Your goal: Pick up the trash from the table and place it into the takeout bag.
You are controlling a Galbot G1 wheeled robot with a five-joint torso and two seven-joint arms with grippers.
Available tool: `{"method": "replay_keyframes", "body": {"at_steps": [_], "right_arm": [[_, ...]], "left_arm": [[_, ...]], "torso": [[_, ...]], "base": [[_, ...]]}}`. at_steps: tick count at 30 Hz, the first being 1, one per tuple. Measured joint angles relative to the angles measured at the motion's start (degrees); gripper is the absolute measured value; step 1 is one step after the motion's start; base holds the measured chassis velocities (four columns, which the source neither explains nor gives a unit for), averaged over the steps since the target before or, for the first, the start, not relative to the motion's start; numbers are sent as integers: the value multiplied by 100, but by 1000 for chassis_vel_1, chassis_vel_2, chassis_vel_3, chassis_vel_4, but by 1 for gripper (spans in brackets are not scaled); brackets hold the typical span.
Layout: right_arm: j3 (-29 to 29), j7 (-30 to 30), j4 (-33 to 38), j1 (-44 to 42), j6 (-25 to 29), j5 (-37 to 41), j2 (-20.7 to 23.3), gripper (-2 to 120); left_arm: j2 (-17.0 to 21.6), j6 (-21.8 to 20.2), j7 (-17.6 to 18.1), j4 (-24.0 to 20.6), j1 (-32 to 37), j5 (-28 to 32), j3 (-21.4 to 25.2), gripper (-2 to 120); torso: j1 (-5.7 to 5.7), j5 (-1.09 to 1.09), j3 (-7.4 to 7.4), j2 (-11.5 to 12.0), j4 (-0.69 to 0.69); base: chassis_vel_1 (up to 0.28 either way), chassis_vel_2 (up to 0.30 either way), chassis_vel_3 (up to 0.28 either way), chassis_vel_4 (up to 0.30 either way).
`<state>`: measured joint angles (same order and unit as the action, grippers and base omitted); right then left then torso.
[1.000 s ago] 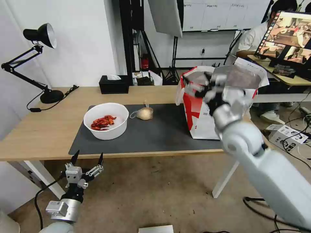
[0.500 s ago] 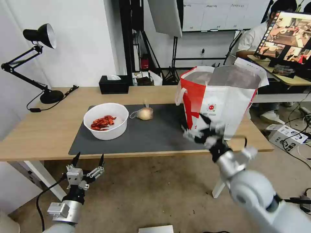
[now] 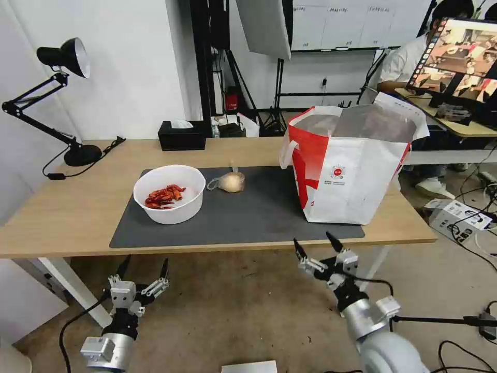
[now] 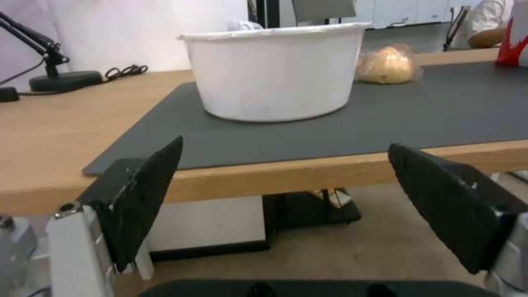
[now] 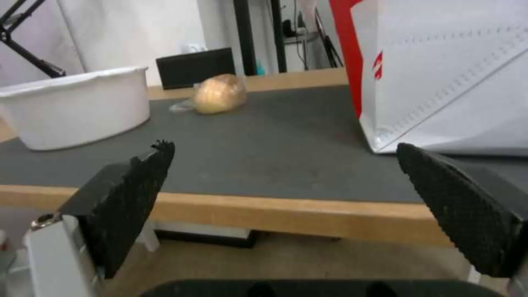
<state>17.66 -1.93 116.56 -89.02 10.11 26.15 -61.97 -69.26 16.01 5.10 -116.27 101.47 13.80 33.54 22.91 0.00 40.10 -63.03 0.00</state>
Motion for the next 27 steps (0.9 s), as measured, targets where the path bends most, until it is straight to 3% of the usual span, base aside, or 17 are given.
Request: {"method": "replay_keyframes", "body": {"at_steps": [27], "right_arm": [[-132,-30,34,-10,-48,-46,-41,100]], "left_arm": [[-9,58,-11,25,43,-38,8,100]], "torso": [[1,0,0,1,-1]], "base": [[0,0,0,0]]}}
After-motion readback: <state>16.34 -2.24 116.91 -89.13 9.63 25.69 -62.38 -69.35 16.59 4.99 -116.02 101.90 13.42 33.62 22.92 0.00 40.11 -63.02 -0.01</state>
